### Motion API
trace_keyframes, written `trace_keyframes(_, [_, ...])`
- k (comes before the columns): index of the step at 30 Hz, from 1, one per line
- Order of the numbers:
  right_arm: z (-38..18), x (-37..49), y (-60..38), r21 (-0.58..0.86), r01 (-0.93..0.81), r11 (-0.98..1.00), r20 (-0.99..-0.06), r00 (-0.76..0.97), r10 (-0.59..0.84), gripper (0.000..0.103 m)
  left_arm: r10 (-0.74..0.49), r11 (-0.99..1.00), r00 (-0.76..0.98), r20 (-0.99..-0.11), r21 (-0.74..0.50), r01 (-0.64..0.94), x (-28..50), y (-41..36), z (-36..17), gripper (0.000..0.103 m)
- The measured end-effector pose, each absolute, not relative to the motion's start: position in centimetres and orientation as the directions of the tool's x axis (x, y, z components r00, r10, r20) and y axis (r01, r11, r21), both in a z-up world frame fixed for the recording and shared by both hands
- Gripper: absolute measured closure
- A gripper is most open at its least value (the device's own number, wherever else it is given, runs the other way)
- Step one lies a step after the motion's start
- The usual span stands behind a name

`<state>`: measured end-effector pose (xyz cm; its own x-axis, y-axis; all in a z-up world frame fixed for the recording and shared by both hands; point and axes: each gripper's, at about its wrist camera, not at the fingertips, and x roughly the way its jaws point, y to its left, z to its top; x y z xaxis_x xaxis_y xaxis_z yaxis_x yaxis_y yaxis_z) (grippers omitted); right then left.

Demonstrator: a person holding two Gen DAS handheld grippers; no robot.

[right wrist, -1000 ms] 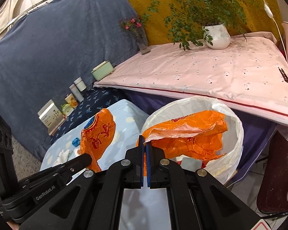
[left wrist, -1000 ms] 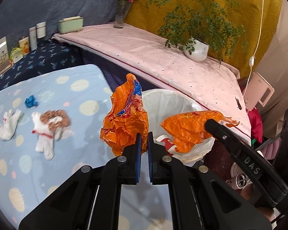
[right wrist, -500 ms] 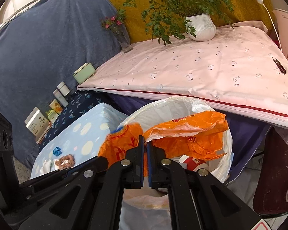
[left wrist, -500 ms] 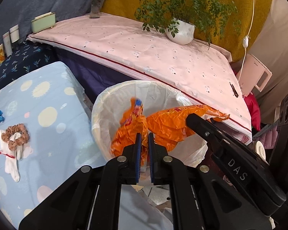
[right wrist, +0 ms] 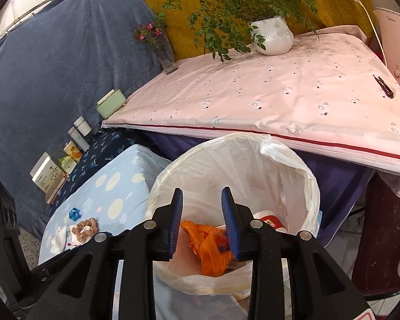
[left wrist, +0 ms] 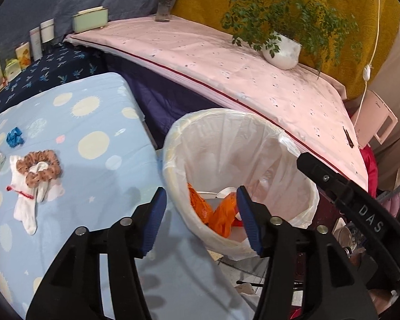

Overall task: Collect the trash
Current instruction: 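Move both open tools back over the white tissue and sock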

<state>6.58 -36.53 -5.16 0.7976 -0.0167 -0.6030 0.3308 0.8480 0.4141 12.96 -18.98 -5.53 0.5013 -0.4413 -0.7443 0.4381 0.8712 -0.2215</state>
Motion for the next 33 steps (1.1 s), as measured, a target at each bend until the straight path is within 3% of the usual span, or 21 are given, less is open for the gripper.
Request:
trace_keyframes(16, [-4.0, 6.9, -29.8, 0.413, 0.223, 0.883, -0.598, 0.797, 0.078, 0.071, -0.362, 0.929, 0.554, -0.750, -0.244, 0.277, 12.8, -10.0, -6.3, 0.042])
trace_keyframes(33, [-4.4, 9.2, -18.1, 0.391, 0.079, 0.917, -0.634, 0.746, 0.206, 0.057, -0.235, 0.969, 0.610, -0.757, -0.228, 0.090, 13.2, 2.2, -7.5, 0.039])
